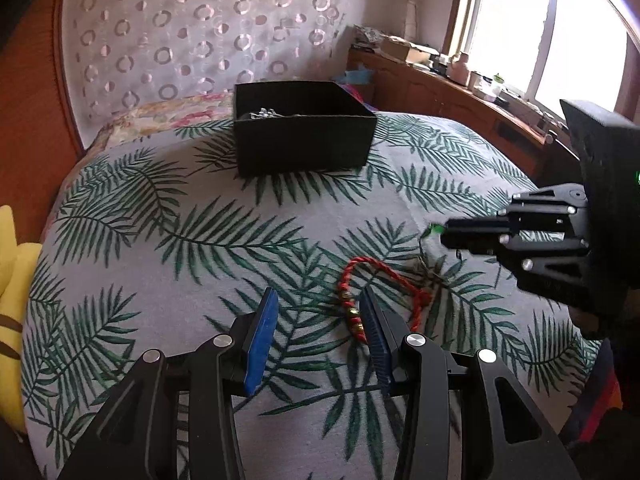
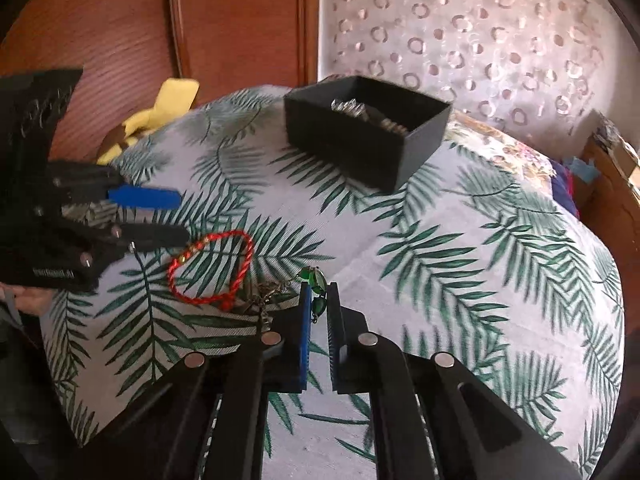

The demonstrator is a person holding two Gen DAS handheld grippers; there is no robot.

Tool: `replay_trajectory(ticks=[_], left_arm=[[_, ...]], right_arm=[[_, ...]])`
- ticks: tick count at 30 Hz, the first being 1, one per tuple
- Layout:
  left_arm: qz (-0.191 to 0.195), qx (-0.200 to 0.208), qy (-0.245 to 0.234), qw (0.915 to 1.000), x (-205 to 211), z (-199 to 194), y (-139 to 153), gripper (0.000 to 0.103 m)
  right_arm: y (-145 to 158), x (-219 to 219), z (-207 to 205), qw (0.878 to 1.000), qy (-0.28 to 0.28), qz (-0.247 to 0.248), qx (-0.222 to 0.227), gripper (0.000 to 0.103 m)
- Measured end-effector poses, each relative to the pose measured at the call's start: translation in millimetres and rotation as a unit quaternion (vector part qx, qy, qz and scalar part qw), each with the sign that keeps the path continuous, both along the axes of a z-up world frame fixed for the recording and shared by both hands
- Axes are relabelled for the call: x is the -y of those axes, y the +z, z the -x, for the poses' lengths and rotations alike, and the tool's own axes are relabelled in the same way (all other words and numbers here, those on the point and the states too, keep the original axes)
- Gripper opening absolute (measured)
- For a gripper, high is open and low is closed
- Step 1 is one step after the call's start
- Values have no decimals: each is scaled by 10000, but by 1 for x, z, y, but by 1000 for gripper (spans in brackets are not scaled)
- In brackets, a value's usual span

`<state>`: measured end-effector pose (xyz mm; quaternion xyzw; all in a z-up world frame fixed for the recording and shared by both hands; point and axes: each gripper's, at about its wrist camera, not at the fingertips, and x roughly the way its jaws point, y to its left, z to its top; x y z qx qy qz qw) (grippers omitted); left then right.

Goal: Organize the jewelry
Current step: 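Grasp the red braided bracelet with the left gripper while the right gripper holds the chain, then lower the red bracelet into the box with the left gripper while the right gripper drops the chain in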

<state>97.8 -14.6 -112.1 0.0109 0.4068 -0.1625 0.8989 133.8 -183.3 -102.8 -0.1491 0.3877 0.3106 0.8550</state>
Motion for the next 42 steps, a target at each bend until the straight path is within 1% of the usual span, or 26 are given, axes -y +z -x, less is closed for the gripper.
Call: replay_trajectory(ticks=[5,9,10,12,13,15,19,25,30,37,42], left_arm=[[-66,-32,-179,9998,12,2,-3,39],[-186,-115,-246,9995,19,0,-8,25],[-215,-97,-243,9994,20,0,-7,23],[-249,-104,-254,9993,21,-2,-8,10],[-268,-96,-268,9992,21,-2,-9,6],[-271,-100,-344,9990,22,-1,-8,6],[-204,21,-306,9993,20,0,0,6],[-129,380,-153,9991,12,-6,29,6],[-138,630,-48,9979,7,-16,51,6],[-121,830,61,9965,3,-32,70,6],[-159,926,133,9955,1,-49,79,6]], right_arm=[[10,5,1,9998,-81,-77,134,9],[15,5,3,9996,-115,-132,201,9],[15,6,4,9996,-119,-147,210,9],[18,5,5,9995,-112,-179,233,9],[19,4,4,9995,-110,-185,243,9],[22,5,4,9994,-112,-202,274,9],[30,5,3,9990,-135,-249,356,9],[44,4,-3,9981,-191,-323,493,9],[59,0,-13,9970,-238,-401,618,9],[83,-12,-33,9950,-242,-464,854,9],[98,-23,-63,9930,-299,-571,994,9]])
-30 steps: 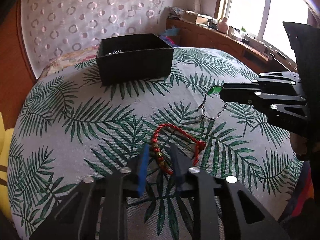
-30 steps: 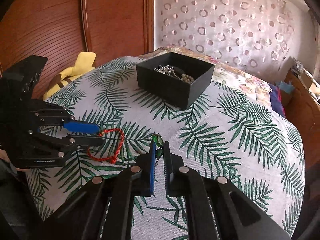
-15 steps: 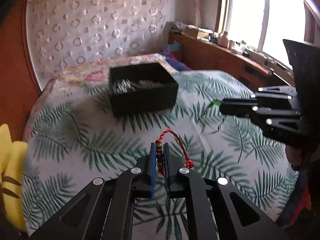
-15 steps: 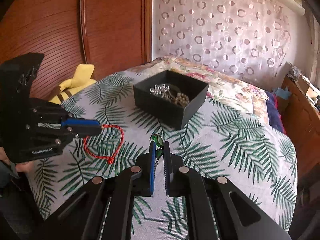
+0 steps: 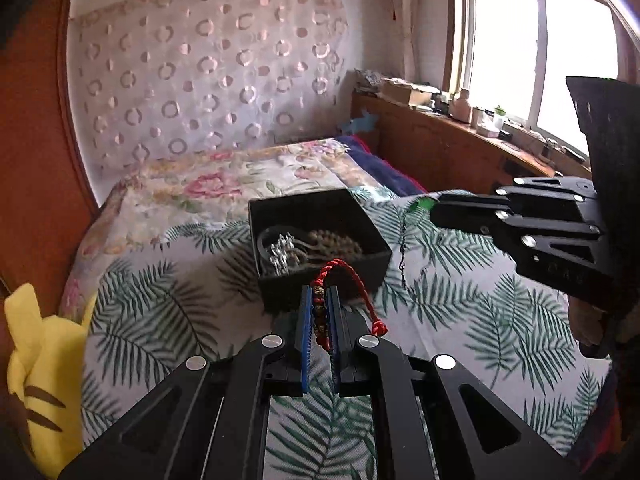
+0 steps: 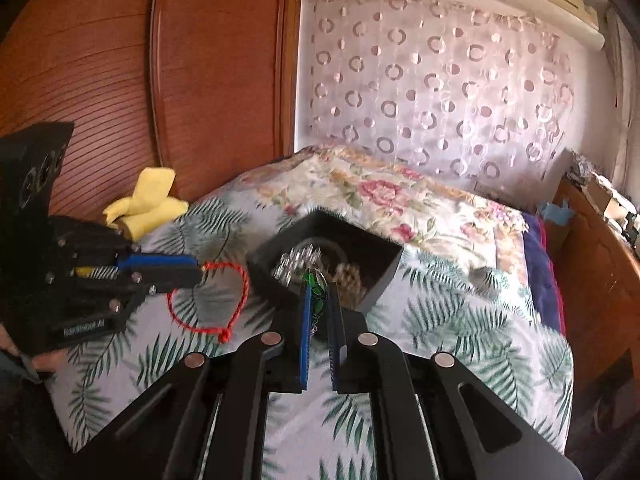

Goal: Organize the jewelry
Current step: 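Lower the red bracelet into the box with the left gripper while the right gripper drops the chain in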

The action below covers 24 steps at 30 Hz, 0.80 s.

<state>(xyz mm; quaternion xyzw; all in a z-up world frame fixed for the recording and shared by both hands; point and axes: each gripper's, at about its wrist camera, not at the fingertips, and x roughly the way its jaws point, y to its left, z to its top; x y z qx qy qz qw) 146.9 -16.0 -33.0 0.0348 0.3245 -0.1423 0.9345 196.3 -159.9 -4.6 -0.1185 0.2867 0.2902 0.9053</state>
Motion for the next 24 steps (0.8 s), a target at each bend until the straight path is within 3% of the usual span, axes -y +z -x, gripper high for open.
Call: replay_trajectory(ticks=[6,18,21,24], left_arm=[[-14,84,88,9999,-4,-21,7,6],[-52,-41,273,9996,0,-73,-2,6],[-65,-85,314,9995,2,-82,-7,6],[-77,-153,359,9992,4,-91,-11,6]], right_arm=[[2,-10,-38,9999,-56,-136,-89,9],[-31,-20,-84,9984,-262,125,-489,10],[-30,-16,-87,9982,-362,124,-463,24],[-27,-8,-83,9981,-448,27,-411,29]])
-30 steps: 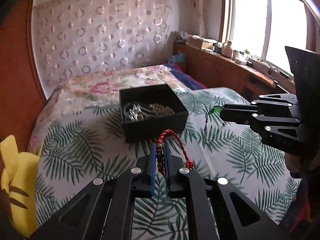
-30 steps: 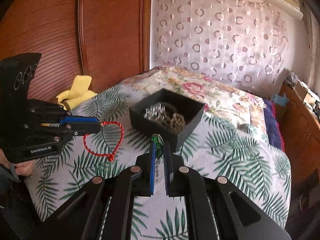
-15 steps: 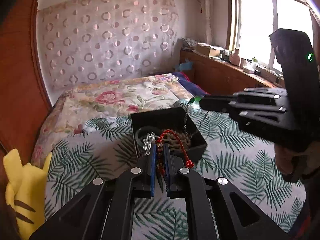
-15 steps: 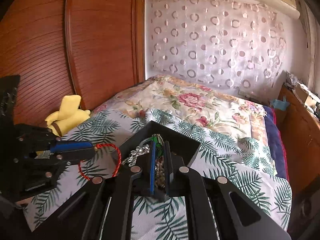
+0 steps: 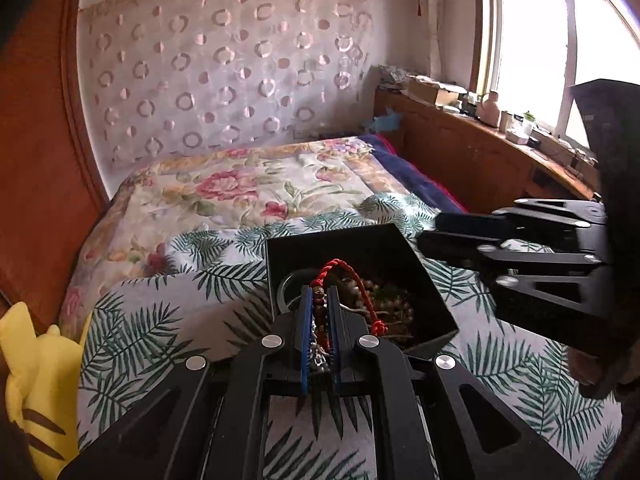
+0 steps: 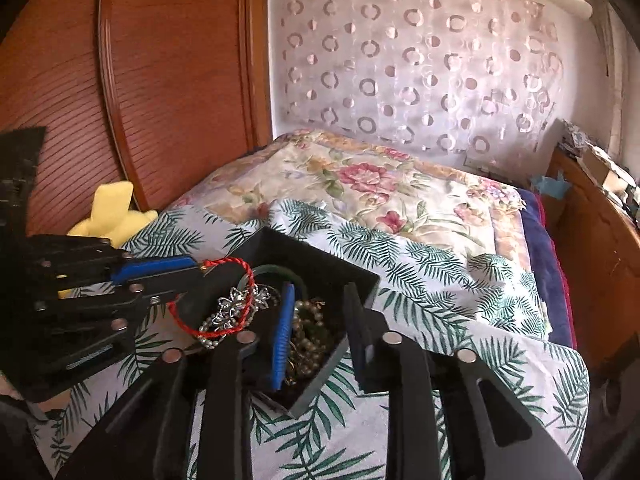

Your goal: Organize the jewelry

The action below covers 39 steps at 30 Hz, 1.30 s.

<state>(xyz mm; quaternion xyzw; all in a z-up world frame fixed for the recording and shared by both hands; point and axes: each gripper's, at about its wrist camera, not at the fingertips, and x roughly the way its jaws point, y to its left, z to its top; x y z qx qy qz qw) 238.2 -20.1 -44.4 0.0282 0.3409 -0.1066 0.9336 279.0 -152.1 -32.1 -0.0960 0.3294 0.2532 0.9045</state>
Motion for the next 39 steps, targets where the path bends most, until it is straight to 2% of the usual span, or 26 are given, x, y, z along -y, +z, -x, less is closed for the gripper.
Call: replay_trajectory(ticks=[4,8,10,12,16,17,18,19,21,24,25,27,30,32,39], left_arm=[[-44,18,80,10000,2,-3,-1,10],[-94,113,173,9997,3,2,2,38],[-81,164,221,9996,1,7,5,48],[-94,252,317,9991,-3,17,8,75],[-109,475,468,9977,-7,37,13,86],[-91,515,507,9973,-9,43,13,93],[-74,605,556,9966,-10,53,14,95],[-71,645,563,9963,-10,59,15,95],[-70,686,555,9961,-11,72,14,95],[-89,774,592,9952,-13,90,14,95],[-92,802,616,9948,-13,96,14,95],[-113,831,647,9944,-12,105,15,95],[-145,885,719,9934,-12,120,17,95],[-157,908,762,9928,-14,127,18,95],[-8,933,864,9919,-19,153,20,95]], right_arm=[[3,11,15,9998,-146,-56,112,30],[7,24,30,9992,-255,-266,173,30],[9,29,39,9987,-295,-359,222,30],[11,34,48,9981,-317,-448,270,30],[15,41,66,9971,-339,-570,367,30],[16,42,72,9968,-345,-592,405,30],[18,43,78,9965,-352,-617,447,33],[19,44,82,9962,-372,-634,478,37],[21,47,96,9948,-459,-694,593,56],[23,50,113,9928,-594,-730,745,72],[23,52,119,9919,-638,-761,789,75],[22,56,131,9902,-739,-831,842,87],[21,62,148,9876,-893,-877,946,98],[20,66,157,9862,-971,-918,978,101],[16,78,179,9816,-1332,-915,1021,100]])
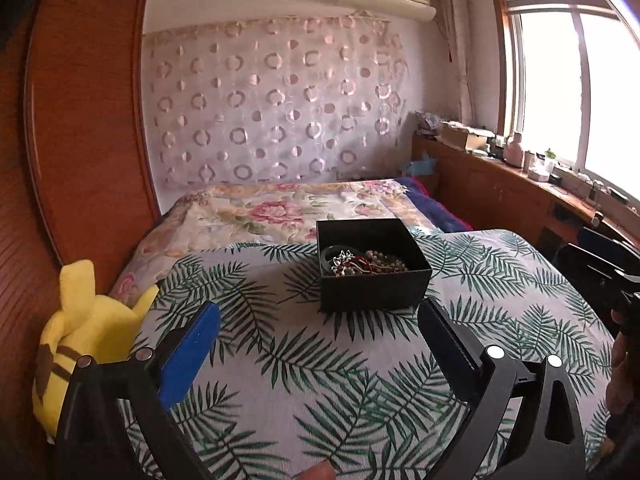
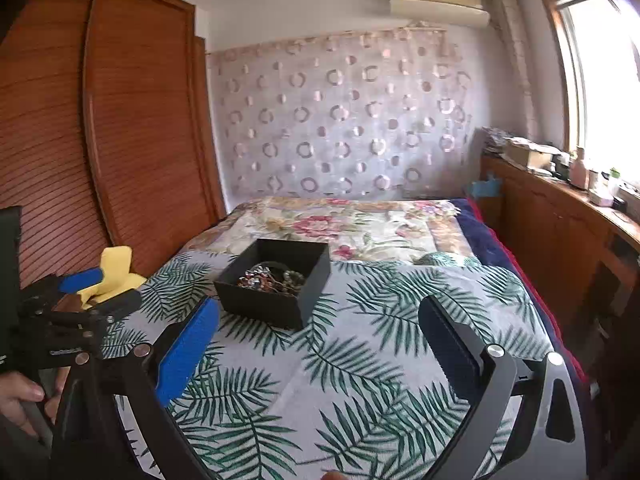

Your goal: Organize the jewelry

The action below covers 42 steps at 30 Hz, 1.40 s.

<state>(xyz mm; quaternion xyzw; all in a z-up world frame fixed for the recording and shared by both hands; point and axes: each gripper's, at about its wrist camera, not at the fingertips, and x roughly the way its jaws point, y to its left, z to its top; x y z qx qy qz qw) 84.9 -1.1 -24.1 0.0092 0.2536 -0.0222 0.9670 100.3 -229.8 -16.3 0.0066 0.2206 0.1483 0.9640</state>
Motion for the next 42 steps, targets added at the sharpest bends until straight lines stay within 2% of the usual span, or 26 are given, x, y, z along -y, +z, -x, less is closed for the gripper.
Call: replay_trajectory(ticks=[10,42], left_arm=[[-35,-49,74,10000,-2,12,-1,95],[11,122,88,9999,-4,24,8,95]], right_arm=[[-10,-1,10,9999,-145,40,-36,100],[-15,4,13,9995,-321,12,-17,100]])
